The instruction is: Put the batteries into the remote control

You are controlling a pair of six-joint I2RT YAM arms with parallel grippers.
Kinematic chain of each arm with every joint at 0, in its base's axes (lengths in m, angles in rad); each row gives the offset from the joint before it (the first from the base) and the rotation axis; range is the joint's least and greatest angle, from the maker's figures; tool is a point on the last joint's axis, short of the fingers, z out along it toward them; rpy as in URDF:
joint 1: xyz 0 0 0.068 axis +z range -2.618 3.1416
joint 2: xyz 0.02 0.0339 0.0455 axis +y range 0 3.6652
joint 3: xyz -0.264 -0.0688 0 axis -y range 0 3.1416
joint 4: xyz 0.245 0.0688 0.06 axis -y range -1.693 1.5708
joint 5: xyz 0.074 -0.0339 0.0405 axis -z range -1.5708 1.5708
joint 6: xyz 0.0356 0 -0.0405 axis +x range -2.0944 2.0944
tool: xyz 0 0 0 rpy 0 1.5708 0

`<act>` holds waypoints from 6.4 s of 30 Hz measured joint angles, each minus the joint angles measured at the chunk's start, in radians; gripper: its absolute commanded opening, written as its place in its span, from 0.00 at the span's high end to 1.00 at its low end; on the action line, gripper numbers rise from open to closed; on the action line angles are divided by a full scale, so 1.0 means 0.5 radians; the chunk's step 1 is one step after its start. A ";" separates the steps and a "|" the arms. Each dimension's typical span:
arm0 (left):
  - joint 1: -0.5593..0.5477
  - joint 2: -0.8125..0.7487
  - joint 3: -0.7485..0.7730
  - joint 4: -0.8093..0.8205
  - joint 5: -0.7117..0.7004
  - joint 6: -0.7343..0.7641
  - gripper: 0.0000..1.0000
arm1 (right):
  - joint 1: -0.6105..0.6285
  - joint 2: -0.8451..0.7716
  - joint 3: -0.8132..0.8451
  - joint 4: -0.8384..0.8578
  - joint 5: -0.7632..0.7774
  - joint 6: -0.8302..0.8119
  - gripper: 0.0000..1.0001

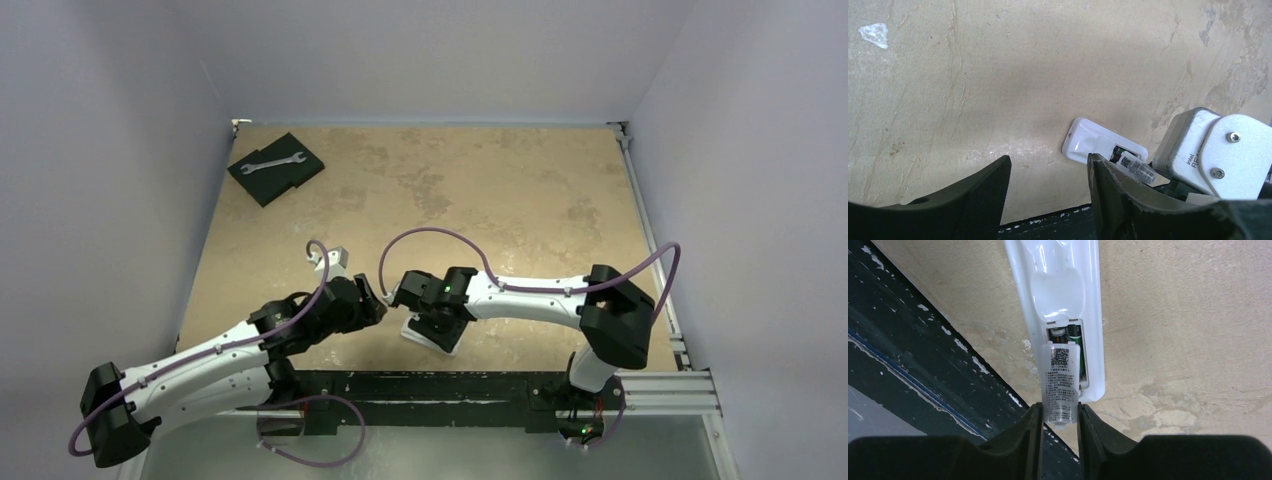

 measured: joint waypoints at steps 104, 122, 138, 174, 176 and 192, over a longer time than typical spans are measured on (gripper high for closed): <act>0.000 -0.009 -0.024 -0.011 -0.007 -0.011 0.46 | 0.000 0.122 0.067 0.021 0.053 -0.171 0.81; 0.000 -0.019 -0.027 -0.008 -0.007 -0.011 0.46 | 0.004 0.122 0.097 0.014 0.006 -0.176 0.82; 0.000 -0.018 -0.027 0.002 -0.003 -0.011 0.46 | 0.004 0.122 0.096 0.008 0.008 -0.175 0.82; 0.000 -0.010 -0.027 0.027 0.002 -0.011 0.46 | 0.004 0.119 0.057 0.026 0.003 -0.140 0.80; 0.000 -0.010 -0.027 0.027 0.002 -0.011 0.46 | 0.004 0.119 0.057 0.027 0.004 -0.130 0.79; 0.000 -0.018 -0.027 0.027 0.002 -0.011 0.46 | -0.011 0.119 0.047 0.054 0.011 -0.086 0.78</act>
